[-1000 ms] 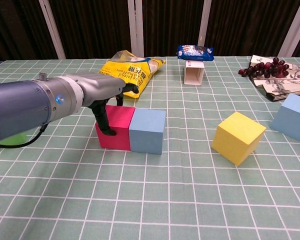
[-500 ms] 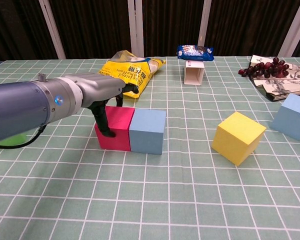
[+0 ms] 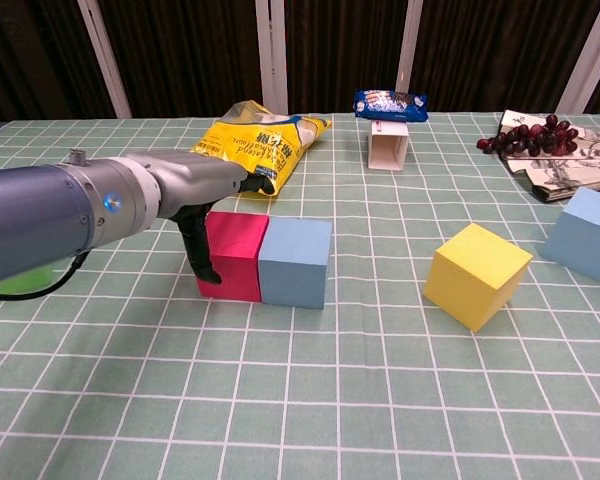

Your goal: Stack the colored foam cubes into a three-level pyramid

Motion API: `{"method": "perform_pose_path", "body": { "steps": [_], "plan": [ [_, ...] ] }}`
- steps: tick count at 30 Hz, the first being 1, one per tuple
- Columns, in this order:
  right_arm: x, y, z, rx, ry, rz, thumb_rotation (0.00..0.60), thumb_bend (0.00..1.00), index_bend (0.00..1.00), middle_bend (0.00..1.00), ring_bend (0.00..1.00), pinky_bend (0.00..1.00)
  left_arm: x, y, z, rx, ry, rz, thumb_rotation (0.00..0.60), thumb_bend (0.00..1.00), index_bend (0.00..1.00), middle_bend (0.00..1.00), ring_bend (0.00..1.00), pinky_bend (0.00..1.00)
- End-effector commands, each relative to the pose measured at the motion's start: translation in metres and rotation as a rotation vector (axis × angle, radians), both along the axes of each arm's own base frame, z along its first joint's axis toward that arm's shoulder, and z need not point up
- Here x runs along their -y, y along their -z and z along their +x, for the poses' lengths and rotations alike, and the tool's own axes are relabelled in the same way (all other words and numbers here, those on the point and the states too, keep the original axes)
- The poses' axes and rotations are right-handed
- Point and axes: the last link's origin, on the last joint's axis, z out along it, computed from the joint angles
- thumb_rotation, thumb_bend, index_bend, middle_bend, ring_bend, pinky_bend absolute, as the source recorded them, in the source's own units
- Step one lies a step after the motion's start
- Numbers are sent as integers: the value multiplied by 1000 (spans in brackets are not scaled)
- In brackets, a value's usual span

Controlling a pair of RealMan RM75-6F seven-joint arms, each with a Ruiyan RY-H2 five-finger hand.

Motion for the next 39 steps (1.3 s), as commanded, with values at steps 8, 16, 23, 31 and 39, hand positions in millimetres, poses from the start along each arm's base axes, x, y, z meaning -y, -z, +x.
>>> {"method": "perform_pose_path", "body": {
  "steps": [8, 16, 23, 31, 39],
  "plan": [
    [0, 0, 0, -3, 3, 2, 600, 170, 0, 0, 0, 0, -4, -22, -2, 70, -18, 53, 600, 105, 0, 0, 0, 0],
    [0, 0, -1, -1, 5, 2, 600, 169, 0, 0, 0, 0, 9, -63, -9, 166, 0, 132, 600, 106, 0, 0, 0, 0],
    [1, 1, -1, -8, 11, 7, 600, 170, 0, 0, 0, 0, 32, -98, -26, 273, 2, 179, 600, 106, 0, 0, 0, 0],
    [6, 2, 3, -12, 20, 3, 600, 170, 0, 0, 0, 0, 61, -122, -68, 276, -12, 252, 600, 106, 0, 0, 0, 0],
    [13, 4, 23, -1, -18, 10, 600, 169, 0, 0, 0, 0, 80, -143, -102, 287, -37, 314, 600, 106, 0, 0, 0, 0]
  ]
}}
